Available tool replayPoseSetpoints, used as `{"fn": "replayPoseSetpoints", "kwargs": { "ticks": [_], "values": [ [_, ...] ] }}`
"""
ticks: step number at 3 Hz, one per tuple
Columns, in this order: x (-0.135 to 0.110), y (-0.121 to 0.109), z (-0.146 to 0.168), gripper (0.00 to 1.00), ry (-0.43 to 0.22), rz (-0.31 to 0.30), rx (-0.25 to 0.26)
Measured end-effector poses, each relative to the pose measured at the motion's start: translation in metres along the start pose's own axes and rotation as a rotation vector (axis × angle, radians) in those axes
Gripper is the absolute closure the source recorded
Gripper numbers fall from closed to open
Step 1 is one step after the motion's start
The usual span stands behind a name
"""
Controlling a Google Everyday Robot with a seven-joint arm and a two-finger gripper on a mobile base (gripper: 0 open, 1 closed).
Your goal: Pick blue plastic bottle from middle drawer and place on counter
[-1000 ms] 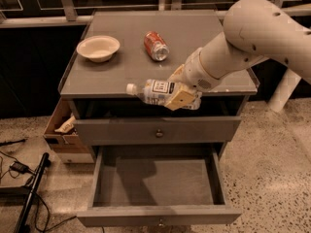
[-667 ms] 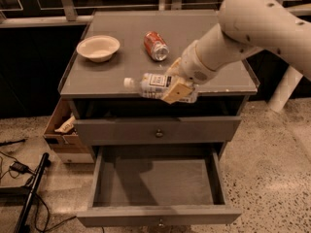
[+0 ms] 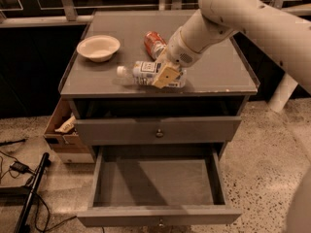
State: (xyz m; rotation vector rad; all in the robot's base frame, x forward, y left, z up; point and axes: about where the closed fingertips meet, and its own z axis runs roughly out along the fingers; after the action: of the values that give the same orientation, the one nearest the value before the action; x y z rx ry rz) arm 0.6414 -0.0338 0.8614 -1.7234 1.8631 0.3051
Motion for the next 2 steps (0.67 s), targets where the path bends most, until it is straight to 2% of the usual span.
{"fn": "replayPoseSetpoints", "kwargs": {
  "ticks": [2],
  "values": [
    [0.001, -0.027, 0.023, 1.0, -0.004, -0.003, 0.0]
  ]
}}
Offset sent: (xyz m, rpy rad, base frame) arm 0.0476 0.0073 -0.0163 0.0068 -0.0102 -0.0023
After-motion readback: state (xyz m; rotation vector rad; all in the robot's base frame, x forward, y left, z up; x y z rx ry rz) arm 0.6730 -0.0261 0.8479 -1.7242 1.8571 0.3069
